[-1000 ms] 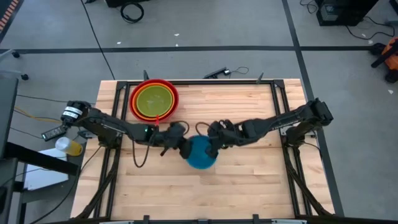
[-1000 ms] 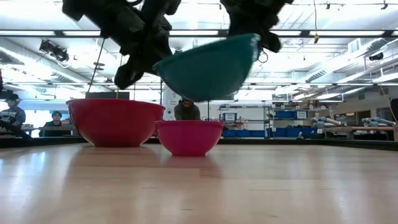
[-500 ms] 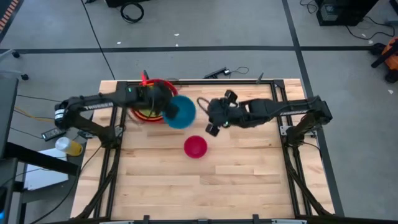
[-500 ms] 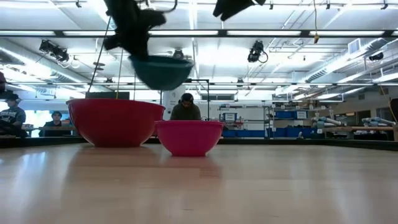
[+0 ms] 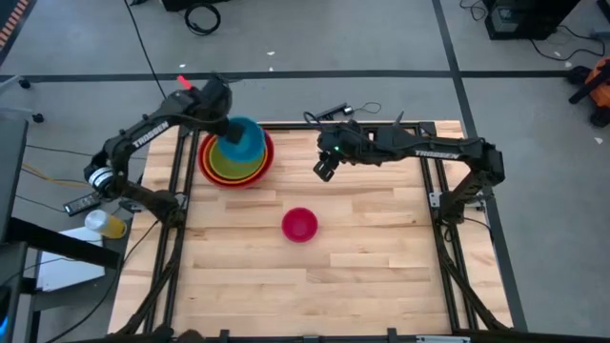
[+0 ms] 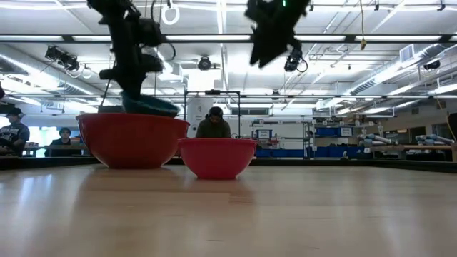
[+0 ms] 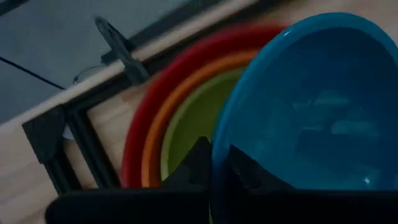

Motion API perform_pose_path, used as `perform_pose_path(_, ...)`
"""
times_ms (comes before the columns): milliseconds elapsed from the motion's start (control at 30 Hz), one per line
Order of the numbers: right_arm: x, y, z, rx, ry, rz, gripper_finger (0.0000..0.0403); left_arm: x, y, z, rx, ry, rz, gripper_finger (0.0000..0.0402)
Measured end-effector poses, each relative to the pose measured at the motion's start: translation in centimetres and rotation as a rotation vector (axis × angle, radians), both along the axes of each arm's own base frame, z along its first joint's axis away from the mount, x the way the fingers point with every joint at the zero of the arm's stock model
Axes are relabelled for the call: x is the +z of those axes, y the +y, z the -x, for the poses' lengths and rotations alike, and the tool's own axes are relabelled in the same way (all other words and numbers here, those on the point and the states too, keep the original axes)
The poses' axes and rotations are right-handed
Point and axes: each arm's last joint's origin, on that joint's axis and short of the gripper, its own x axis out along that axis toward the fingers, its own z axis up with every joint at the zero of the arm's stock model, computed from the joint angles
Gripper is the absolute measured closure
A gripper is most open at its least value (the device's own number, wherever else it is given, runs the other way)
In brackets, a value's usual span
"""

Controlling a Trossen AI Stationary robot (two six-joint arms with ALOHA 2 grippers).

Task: Nest bowls inside each other
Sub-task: Stack blue bowl on top of the green bowl, then stack the pink bowl on top of the blue bowl

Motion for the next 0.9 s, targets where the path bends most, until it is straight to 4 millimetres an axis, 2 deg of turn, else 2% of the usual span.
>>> perform_pose_path(100, -3.0, -0.9, 0.2, -0.001, -0.001, -0.123, 0.0227, -2.7, 0.2, 0.2, -0.052, 0.053, 0.087, 0.0369)
perform_pose_path(200, -5.9, -0.8, 0.4, 0.011, -0.010, -0.242, 0.0227, -5.7, 0.1, 0.3, -0.051, 0.082, 0.142, 0.0360)
perform_pose_path(300, -8.5, -0.3, 0.2, 0.042, -0.067, -0.285, 0.0227, -6.9, 0.1, 0.2, -0.039, 0.061, 0.124, 0.0352)
perform_pose_path(400, -10.8, 0.3, -0.8, 0.121, -0.199, -0.338, 0.0229, -7.3, -0.3, 0.0, -0.082, 0.089, 0.127, 0.0328)
perform_pose_path(467, -12.1, 0.7, -1.4, 0.147, -0.227, -0.409, 0.0229, -7.1, -0.4, -0.4, -0.090, 0.112, 0.091, 0.0299)
perform_pose_path(600, -13.3, 1.6, -2.6, 0.192, -0.213, -0.445, 0.0229, -5.9, -0.5, -0.3, -0.042, 0.173, 0.023, 0.0224)
perform_pose_path(767, -15.6, 3.1, -3.4, 0.240, -0.139, -0.490, 0.0230, -2.7, -0.7, -0.4, -0.014, 0.140, -0.009, 0.0139)
perform_pose_path(900, -17.6, 4.2, -3.8, 0.260, -0.073, -0.509, 0.0231, 0.4, -1.8, -1.0, -0.053, 0.022, -0.045, 0.0111)
